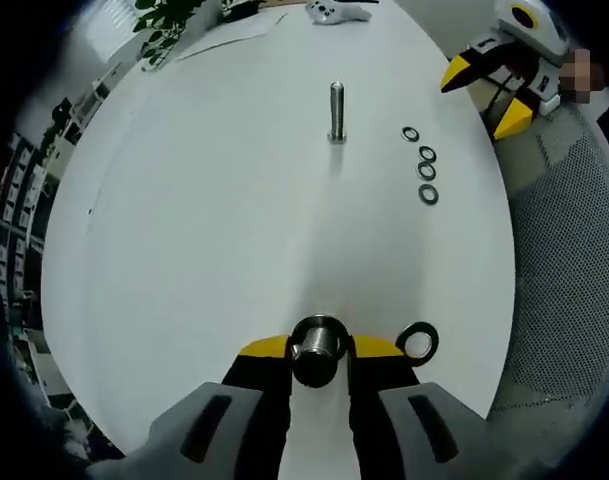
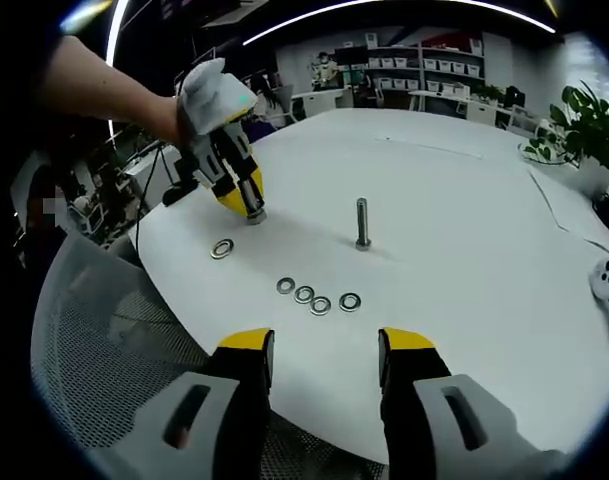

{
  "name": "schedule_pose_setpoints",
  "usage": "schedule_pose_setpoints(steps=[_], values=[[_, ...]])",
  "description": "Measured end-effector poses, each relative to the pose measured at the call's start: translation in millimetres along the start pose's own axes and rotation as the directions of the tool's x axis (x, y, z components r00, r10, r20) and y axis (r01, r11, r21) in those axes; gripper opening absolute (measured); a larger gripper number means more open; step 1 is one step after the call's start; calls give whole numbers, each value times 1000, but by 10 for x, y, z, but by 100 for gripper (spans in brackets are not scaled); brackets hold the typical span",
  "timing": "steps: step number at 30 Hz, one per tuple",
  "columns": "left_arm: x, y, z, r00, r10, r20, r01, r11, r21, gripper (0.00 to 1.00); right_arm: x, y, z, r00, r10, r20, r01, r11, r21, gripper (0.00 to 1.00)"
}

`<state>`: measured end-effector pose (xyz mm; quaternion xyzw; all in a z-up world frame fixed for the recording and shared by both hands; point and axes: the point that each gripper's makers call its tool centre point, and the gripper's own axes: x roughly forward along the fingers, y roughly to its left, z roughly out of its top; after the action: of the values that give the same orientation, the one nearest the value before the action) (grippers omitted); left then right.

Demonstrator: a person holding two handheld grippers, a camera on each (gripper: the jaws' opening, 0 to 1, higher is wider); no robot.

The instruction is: Place the washer onto the threaded stud by aligning its center hole with the stud, sliding it down to the base, and recovering from edge contact or off-axis alignment until the washer reaches the visible bottom stop.

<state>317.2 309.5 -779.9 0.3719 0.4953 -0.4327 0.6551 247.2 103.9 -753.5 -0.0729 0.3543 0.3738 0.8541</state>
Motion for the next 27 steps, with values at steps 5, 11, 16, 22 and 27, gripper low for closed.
schedule_pose_setpoints(steps=[5,11,16,22,27], values=[[25,-11,-18,1000,3,10,-3,1000,12,19,1,5,-1,1000,1,-1,-2,1000,-2,44],[26,6,-9,1000,-2,22,3,1000,-14,20,2,7,-3,1000,3,-2,-3,1000,-4,44],[47,0,-22,999,17,31,-16,999,-34,21,5,14,-8,1000,6,-5,-6,1000,-6,43],[44,-19,-10,999,15,51,-11,998,-69,23,5,16,-5,1000,8,-3,-8,1000,-5,43],[18,9,-67,998,30,57,-23,993,-117,28,5,10,4,1000,6,3,-6,1000,3,43]])
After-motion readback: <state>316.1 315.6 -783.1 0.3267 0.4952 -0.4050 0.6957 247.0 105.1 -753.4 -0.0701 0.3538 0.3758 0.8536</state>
